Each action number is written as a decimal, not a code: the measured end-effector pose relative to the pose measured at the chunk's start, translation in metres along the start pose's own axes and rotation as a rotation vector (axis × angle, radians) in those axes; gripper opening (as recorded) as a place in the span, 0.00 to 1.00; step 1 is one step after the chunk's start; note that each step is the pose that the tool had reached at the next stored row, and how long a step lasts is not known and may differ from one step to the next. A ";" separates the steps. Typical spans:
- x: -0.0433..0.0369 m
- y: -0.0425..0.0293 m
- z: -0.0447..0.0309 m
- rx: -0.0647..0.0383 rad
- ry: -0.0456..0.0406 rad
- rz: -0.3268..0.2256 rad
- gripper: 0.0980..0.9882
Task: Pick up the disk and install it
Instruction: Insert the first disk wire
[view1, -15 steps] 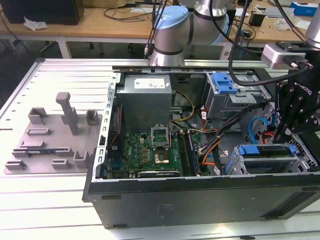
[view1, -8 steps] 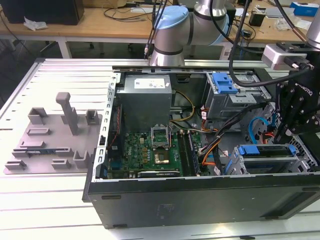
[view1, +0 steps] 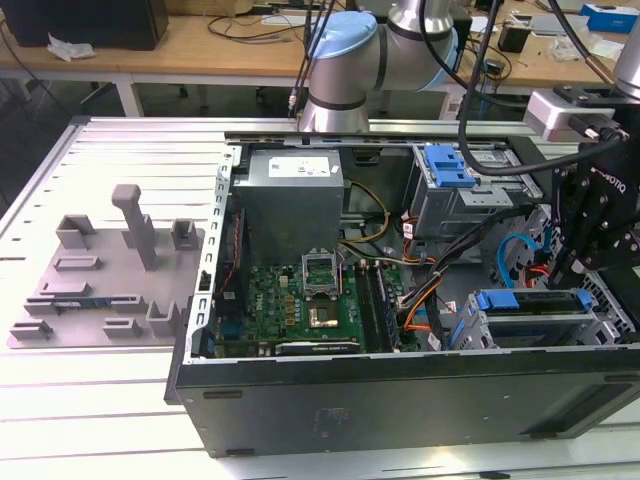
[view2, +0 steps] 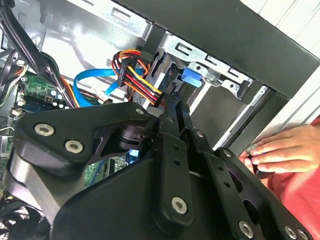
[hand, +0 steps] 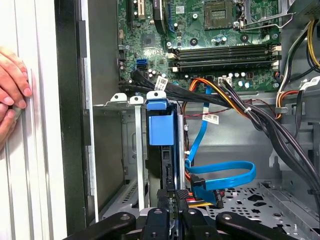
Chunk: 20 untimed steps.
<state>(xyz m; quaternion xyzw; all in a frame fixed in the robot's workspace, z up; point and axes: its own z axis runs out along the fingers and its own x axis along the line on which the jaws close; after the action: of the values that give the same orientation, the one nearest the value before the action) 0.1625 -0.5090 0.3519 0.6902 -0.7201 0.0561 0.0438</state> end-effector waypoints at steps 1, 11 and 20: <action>0.0000 0.0000 0.0000 0.000 -0.0001 0.000 0.08; 0.0050 -0.0002 0.0007 -0.001 -0.0228 0.000 0.08; 0.0048 -0.0001 0.0028 -0.001 -0.0229 0.000 0.08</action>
<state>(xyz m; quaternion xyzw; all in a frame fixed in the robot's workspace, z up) 0.1624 -0.5141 0.3498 0.6907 -0.7207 0.0477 0.0361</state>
